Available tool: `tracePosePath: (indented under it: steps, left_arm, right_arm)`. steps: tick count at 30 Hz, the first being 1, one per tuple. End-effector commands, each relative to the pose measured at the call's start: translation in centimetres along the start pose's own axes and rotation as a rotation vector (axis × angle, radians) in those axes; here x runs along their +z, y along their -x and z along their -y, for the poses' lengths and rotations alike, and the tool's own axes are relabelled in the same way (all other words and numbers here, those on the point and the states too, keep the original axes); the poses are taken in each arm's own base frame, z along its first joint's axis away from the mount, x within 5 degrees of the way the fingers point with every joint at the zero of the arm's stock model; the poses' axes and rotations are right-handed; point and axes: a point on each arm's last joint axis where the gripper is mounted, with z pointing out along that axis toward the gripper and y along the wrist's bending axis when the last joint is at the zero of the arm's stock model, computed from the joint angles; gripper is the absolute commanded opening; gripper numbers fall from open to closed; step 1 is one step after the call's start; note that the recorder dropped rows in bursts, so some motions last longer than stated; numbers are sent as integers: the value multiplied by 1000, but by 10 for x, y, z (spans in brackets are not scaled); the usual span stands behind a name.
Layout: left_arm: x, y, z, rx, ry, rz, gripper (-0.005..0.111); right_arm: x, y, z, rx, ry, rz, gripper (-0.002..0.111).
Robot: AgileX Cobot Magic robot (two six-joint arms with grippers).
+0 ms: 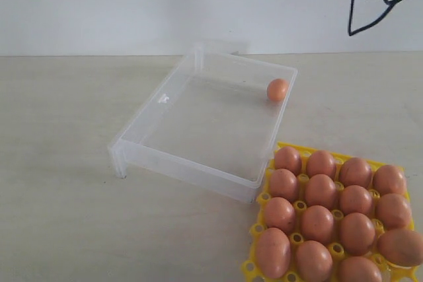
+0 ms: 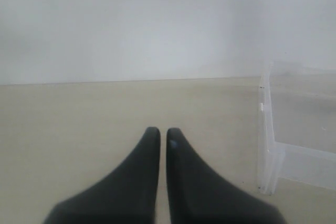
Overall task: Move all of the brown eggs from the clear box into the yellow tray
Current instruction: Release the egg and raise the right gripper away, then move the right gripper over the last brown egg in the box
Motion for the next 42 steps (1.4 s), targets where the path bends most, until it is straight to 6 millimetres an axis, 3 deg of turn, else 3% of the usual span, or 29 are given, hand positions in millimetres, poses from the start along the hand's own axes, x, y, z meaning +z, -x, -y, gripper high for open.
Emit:
tracePosePath:
  steps: [1, 4, 8, 14, 17, 20, 27, 30, 33, 35, 37, 39, 42]
  left_arm:
    - [0, -1, 0, 2, -2, 4, 4]
    - [0, -1, 0, 2, -2, 2, 4]
    - [0, -1, 0, 2, -2, 2, 4]
    - [0, -1, 0, 2, -2, 2, 4]
    - [0, -1, 0, 2, -2, 2, 4]
    - [0, -1, 0, 2, -2, 2, 4]
    - [0, -1, 0, 2, -2, 2, 4]
    - [0, -1, 0, 2, -2, 2, 4]
    - [0, -1, 0, 2, -2, 2, 4]
    - [0, -1, 0, 2, -2, 2, 4]
    - [0, -1, 0, 2, -2, 2, 4]
    - [0, -1, 0, 2, -2, 2, 4]
    - [0, -1, 0, 2, -2, 2, 4]
  right_arm:
    - [31, -75, 58, -156, -358, -480, 1]
    - [35, -112, 73, -222, -440, -606, 0]
    - [21, -145, 72, -314, -415, -683, 0]
    - [7, -183, 54, -430, -288, -728, 0]
    - [6, -187, 54, -430, -302, -687, 0]
    - [6, -178, 59, -279, -383, -593, 0]
    - [0, -132, 85, 355, -503, -175, 0]
    - [-1, -106, 93, 564, -374, 36, 0]
    - [-2, -77, 97, 753, -84, 189, 0]
    - [-2, -60, 95, 793, 160, 182, 0]
    - [-6, -47, 86, 657, 390, 120, 0]
    - [-11, -47, 75, 396, 495, -6, 0]
    - [-27, -58, 57, 220, 513, -327, 0]
